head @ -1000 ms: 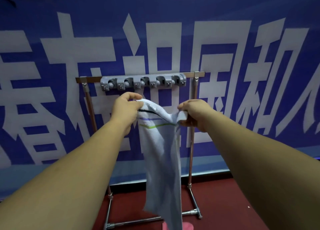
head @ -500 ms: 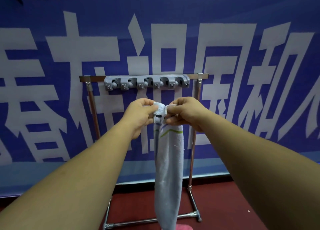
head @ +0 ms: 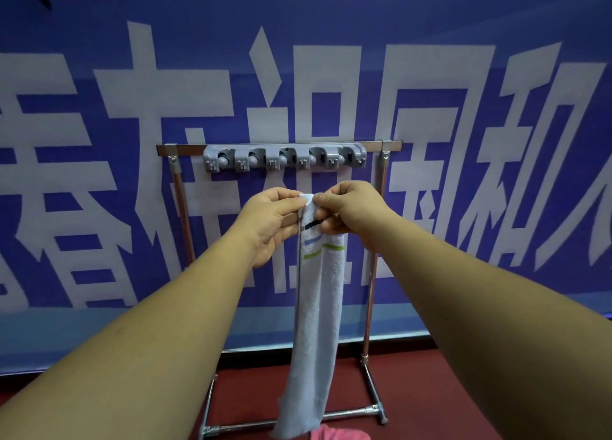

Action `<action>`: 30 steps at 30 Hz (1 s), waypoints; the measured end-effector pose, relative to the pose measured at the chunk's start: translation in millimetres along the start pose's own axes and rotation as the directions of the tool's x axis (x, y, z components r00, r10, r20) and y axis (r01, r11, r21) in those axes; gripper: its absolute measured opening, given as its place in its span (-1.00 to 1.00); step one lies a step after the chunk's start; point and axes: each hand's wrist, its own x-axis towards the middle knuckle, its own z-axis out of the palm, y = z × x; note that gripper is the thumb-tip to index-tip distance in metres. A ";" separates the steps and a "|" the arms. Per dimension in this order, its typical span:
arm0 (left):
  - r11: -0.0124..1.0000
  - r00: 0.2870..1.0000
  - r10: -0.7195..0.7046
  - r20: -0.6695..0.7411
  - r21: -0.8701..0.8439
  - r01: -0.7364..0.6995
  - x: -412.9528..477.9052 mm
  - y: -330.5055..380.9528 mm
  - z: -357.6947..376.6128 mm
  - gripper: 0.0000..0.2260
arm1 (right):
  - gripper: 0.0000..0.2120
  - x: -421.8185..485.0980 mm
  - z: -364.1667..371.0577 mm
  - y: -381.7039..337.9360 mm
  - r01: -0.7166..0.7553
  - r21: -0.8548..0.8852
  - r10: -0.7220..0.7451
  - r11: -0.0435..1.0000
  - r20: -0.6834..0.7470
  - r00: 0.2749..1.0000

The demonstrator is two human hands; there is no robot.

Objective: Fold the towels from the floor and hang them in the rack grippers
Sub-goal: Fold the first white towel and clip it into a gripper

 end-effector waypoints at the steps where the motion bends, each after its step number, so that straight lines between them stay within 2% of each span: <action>1: 1.000 1.000 -0.001 0.000 -0.002 0.001 0.1 0.3 -0.2 -0.93 | -0.80 0.1 1.1 -0.6 0.006 0.007 -0.006 1.000 -0.003 1.000; 6: 1.000 0.999 0.003 0.038 -0.007 -0.003 -1.8 1.3 0.3 -0.92 | -0.89 -1.8 5.0 -5.6 0.019 0.072 -0.018 0.997 -0.017 1.000; 10: 0.997 0.998 0.041 0.041 0.066 -0.044 -0.9 0.8 2.2 -0.72 | -0.88 -2.1 6.0 -8.4 0.019 0.088 -0.015 0.996 -0.040 0.999; 19: 0.978 0.993 0.099 -0.069 0.189 -0.084 10.2 -1.2 1.0 -0.88 | -0.93 -1.0 -1.5 -6.2 0.008 0.031 -0.007 0.999 -0.011 1.000; 21: 0.974 0.992 0.105 -0.067 0.208 -0.089 11.5 -1.2 1.4 -0.88 | -0.86 0.0 -4.3 -4.1 0.003 -0.039 -0.003 0.999 0.007 1.000; 23: 0.972 0.992 0.112 -0.066 0.217 -0.095 11.4 -0.4 3.1 -0.91 | -0.84 0.4 -6.1 -0.7 0.000 -0.189 0.008 0.982 0.041 0.999; 26: 0.964 0.989 0.131 -0.070 0.240 -0.111 14.0 1.3 3.0 -0.95 | -0.90 0.1 -8.4 7.8 0.031 -0.521 0.036 0.853 0.118 0.992; 30: 0.958 0.984 0.150 -0.098 0.259 -0.120 16.4 3.6 -0.8 -0.96 | -0.97 0.0 -14.3 19.3 0.031 -0.705 0.079 0.709 0.123 0.989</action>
